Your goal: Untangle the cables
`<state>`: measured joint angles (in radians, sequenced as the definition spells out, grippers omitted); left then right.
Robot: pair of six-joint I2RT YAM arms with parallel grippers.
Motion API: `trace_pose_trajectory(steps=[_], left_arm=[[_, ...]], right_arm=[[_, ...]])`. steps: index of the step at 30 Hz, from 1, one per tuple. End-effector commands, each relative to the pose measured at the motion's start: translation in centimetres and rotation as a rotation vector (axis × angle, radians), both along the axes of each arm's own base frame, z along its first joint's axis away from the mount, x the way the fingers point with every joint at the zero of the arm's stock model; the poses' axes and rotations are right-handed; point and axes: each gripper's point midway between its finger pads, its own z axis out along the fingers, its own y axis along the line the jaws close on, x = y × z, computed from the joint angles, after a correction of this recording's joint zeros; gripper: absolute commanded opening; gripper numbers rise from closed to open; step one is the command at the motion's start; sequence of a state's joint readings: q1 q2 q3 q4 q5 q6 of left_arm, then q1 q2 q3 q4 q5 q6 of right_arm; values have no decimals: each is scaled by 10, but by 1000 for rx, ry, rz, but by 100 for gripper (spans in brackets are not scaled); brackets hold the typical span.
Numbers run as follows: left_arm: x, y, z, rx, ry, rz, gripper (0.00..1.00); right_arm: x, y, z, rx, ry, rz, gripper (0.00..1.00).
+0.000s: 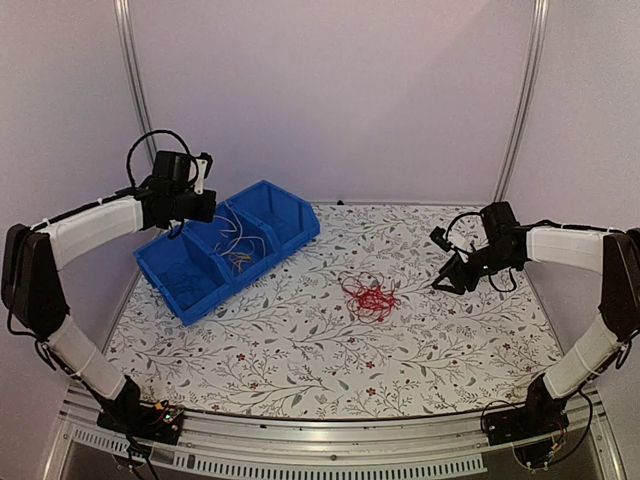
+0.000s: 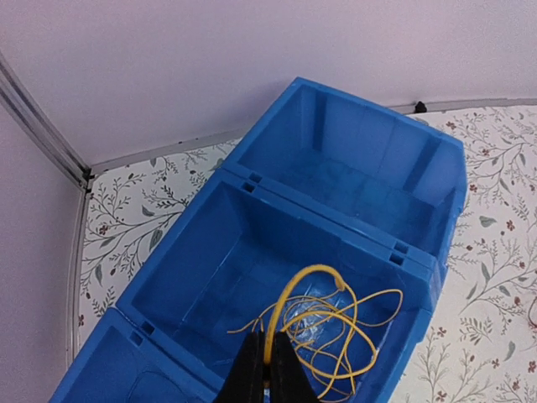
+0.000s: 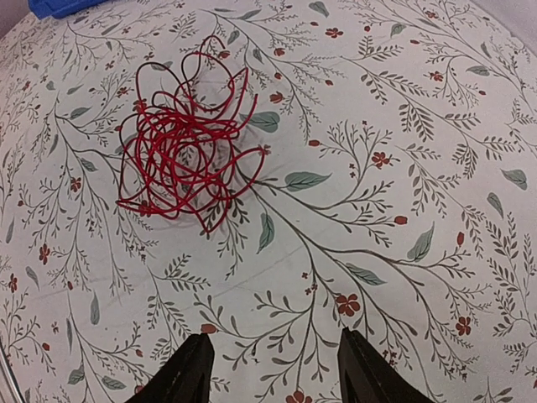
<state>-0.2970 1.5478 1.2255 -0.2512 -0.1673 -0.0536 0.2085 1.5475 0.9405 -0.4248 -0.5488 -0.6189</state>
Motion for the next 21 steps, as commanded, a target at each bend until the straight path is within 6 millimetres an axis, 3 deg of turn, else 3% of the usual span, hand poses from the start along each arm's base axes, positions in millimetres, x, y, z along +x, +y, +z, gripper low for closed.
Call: trace_pose_trajectory(steps=[1,2,5,9,12,15,18,21], left_arm=[[16,5,-48,-4,121,35,0],[19,6,-57,0,152,45,0],[26,7,-81,-11,260,63,24],[26,7,-80,-24,279,91,36],[23,10,-58,-48,209,107,39],[13,-3,-18,-102,97,51,41],[-5,-24,23,-122,-50,-40,42],[-31,-61,62,-157,-212,-183,45]], right_arm=[[0,-3,-6,-14,2,-2,55],[0,-3,-6,-14,1,-2,55],[0,-2,-5,-9,-1,0,55],[-1,-1,-5,-4,3,5,56],[0,-1,-5,1,9,6,56],[1,2,-3,11,10,9,56],[7,6,6,37,9,-2,56],[10,16,9,39,27,10,56]])
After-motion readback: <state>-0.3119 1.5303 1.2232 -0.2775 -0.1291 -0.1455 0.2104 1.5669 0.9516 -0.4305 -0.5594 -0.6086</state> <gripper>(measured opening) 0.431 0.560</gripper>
